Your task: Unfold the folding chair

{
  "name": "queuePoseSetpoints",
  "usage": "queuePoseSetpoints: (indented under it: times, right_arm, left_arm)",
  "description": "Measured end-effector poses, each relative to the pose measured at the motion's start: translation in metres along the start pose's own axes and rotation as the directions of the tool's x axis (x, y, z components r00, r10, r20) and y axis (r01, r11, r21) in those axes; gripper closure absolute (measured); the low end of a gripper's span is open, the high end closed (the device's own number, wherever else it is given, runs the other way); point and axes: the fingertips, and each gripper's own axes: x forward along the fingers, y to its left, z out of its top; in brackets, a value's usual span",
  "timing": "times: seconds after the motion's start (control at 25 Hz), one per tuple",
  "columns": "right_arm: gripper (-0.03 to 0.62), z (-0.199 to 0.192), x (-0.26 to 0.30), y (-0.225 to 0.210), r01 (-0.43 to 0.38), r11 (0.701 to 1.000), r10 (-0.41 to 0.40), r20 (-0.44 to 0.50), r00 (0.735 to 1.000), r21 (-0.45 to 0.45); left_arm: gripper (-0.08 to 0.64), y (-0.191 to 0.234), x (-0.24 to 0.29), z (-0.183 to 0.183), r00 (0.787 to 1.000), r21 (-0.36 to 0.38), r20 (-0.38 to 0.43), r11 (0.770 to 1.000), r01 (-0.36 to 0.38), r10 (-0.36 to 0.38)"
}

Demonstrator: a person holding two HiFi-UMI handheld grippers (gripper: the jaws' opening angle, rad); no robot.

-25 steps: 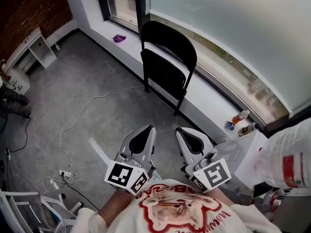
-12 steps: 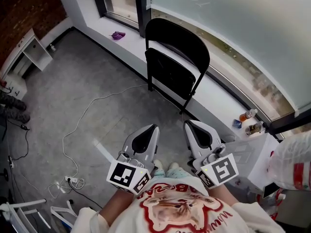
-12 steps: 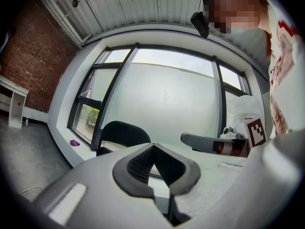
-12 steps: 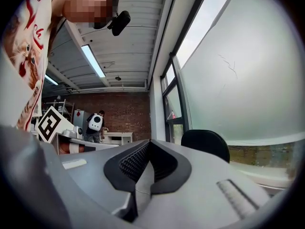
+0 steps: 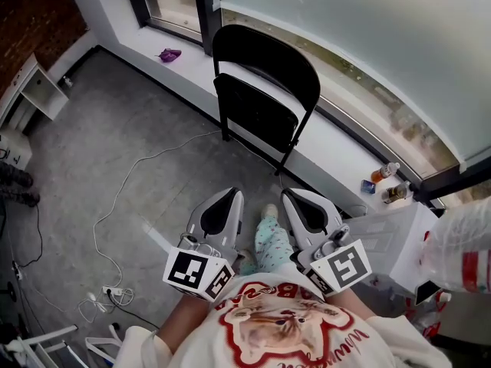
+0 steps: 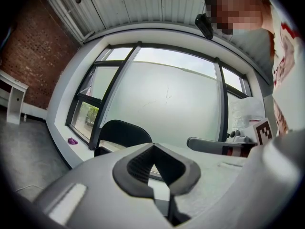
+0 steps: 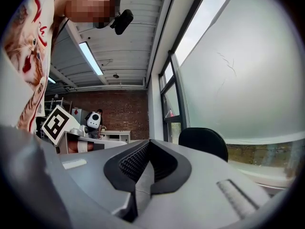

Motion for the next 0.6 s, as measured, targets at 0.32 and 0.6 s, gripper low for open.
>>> queuePoseSetpoints:
  times: [0.32,0.6]
  right_arm:
    - [0.568,-0.004,0.033,-0.063,0.033,0.999,-0.034,0.016,0.999,0.026]
    - [0.568,0.005,0.09,-0.139,0.027,0.999,-0.028,0.031,0.999,0.02]
  left_arm:
    - [0.56,0.024,0.063,0.004,1.0,0.02,-0.017,1.0,-0.012,0.012]
    - [0.56,0.056,0.155,0.013,0.999,0.023,-0.024,0.999,-0.022,0.022]
